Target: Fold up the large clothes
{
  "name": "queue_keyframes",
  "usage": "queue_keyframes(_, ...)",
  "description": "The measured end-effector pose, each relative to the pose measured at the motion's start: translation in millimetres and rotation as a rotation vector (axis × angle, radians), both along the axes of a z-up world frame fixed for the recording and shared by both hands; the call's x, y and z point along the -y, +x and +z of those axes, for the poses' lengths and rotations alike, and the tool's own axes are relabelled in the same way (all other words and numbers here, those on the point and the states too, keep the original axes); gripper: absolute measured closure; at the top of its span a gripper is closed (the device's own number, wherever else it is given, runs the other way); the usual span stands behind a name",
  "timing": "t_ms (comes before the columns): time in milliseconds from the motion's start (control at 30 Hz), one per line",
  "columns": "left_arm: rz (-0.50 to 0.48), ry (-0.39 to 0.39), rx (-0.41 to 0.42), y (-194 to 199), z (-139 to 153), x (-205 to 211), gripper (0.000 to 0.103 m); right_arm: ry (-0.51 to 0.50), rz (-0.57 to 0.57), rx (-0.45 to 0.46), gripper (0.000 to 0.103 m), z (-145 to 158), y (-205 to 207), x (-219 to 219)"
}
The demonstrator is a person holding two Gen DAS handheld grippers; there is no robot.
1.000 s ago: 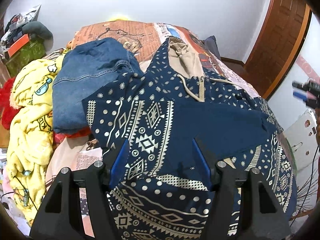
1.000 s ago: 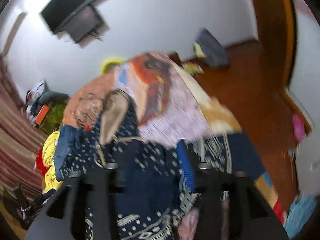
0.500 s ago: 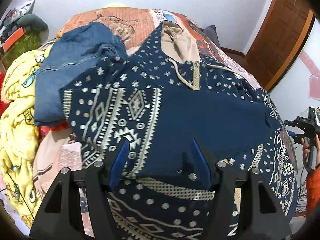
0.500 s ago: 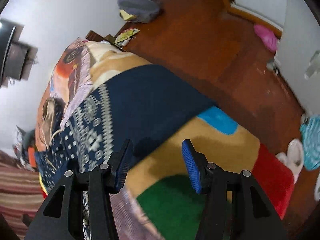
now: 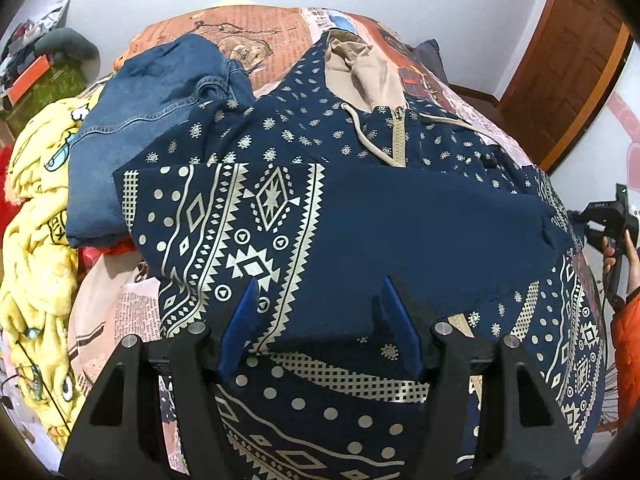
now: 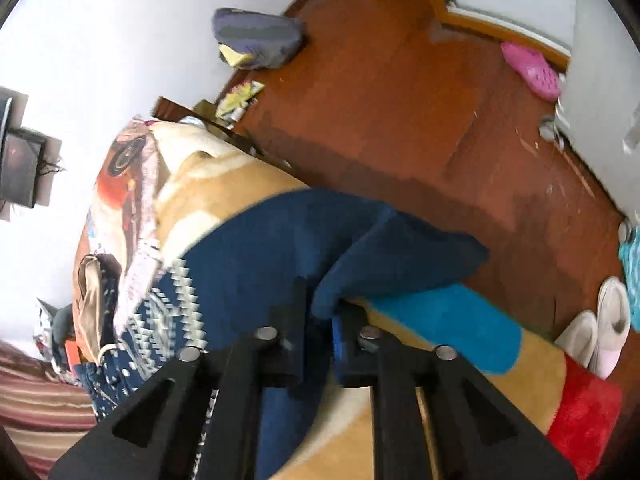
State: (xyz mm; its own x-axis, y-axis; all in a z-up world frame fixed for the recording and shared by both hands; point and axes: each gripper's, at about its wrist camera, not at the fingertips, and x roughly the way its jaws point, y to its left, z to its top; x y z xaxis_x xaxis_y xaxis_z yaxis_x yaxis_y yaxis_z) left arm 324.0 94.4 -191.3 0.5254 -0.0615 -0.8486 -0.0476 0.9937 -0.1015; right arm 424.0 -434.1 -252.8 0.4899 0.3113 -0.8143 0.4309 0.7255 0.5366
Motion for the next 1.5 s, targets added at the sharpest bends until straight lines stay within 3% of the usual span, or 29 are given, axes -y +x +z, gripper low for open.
queue_keyframes(100, 0.003, 0.003, 0.011, -3, 3, -2, 0.04, -0.069, 0.045, 0.111, 0.096, 44, -5, -16)
queue_keyframes(233, -0.007, 0.0, 0.034, -7, 10, -3, 0.04, -0.069, 0.12, 0.249, 0.096, 103, -9, -41)
queue_keyframes(333, -0.019, -0.01, 0.057, -12, 17, -4, 0.04, -0.122, 0.231, 0.372, 0.096, 155, -17, -81)
queue_keyframes(500, -0.038, -0.022, 0.091, -19, 26, -5, 0.04, -0.144, 0.437, 0.479, 0.096, 197, -33, -155)
queue_keyframes(633, -0.047, -0.026, 0.101, -26, 28, -7, 0.04, -0.155, 0.6, 0.452, 0.096, 181, -46, -218)
queue_keyframes(800, -0.049, -0.034, 0.092, -34, 26, -13, 0.04, -0.17, 0.767, 0.267, 0.096, 108, -52, -283)
queue_keyframes(900, -0.054, -0.028, 0.083, -39, 24, -15, 0.04, -0.182, 0.822, 0.166, 0.096, 71, -55, -299)
queue_keyframes(1000, -0.065, -0.011, 0.073, -41, 23, -14, 0.04, -0.242, 0.858, 0.109, 0.092, 54, -57, -306)
queue_keyframes(1100, -0.079, 0.007, 0.07, -37, 24, -9, 0.04, -0.237, 0.854, 0.072, 0.091, 55, -58, -296)
queue_keyframes(1200, -0.104, 0.018, 0.076, -30, 29, 2, 0.04, -0.201, 0.873, 0.04, 0.077, 62, -59, -288)
queue_keyframes(1367, -0.187, 0.055, 0.111, -12, 47, 39, 0.04, -0.272, 0.882, 0.132, 0.073, 86, -76, -266)
queue_keyframes(1500, -0.287, 0.056, 0.125, 11, 59, 81, 0.04, -0.331, 0.797, 0.216, 0.066, 106, -86, -226)
